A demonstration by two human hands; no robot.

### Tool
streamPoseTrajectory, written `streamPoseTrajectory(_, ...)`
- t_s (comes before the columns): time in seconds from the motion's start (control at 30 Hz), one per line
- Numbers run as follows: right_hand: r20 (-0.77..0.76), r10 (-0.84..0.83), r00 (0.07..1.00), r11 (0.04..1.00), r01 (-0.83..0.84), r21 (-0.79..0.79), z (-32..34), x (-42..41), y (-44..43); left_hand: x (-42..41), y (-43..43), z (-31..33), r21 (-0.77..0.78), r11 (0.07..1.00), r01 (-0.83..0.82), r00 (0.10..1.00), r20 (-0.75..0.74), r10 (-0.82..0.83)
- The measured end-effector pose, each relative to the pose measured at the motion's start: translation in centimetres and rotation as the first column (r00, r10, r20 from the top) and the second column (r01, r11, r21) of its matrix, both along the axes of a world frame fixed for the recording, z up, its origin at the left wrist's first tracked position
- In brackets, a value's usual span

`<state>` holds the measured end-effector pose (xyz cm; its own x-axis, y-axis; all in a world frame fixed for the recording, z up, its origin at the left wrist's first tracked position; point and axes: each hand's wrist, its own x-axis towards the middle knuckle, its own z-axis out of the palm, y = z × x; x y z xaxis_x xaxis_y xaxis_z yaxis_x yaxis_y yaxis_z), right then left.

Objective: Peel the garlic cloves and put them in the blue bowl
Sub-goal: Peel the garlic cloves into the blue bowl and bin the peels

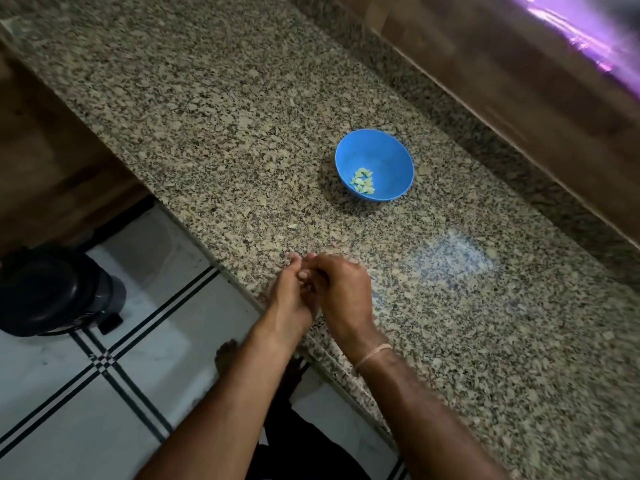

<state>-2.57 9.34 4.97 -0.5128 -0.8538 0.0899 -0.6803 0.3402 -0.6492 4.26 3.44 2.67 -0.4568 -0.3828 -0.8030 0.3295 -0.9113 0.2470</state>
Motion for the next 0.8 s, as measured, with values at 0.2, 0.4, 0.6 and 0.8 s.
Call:
streamPoseTrajectory(0.2, -0.058, -0.019, 0.998, 0.987, 0.010, -0.162, -0.6, 0.2, 1.2, -0.6, 0.4, 0.4, 0.002, 0.999, 0.044, 0.999, -0.021, -0.044)
streamPoseTrajectory(0.4, 0.034, -0.046, 0.998, 0.960, 0.054, -0.273, -1.0, -0.2, 1.7, -0.6, -0.3, -1.2, 0.045, 0.998, 0.036, 0.998, 0.045, -0.038)
streamPoseTrajectory(0.6, -0.009, -0.049, 0.999, 0.981, 0.050, 0.187, -4.4, -2.1, 8.2, 0.7, -1.8, -0.8, -0.090, 0.990, 0.104, 0.991, 0.099, -0.095)
streamPoseTrajectory(0.8, -0.182, 0.104, 0.978, 0.886, -0.007, 0.465, -6.2, -1.4, 7.3, 2.8, -3.9, -1.5, -0.113, 0.992, 0.059, 0.996, 0.075, -0.051)
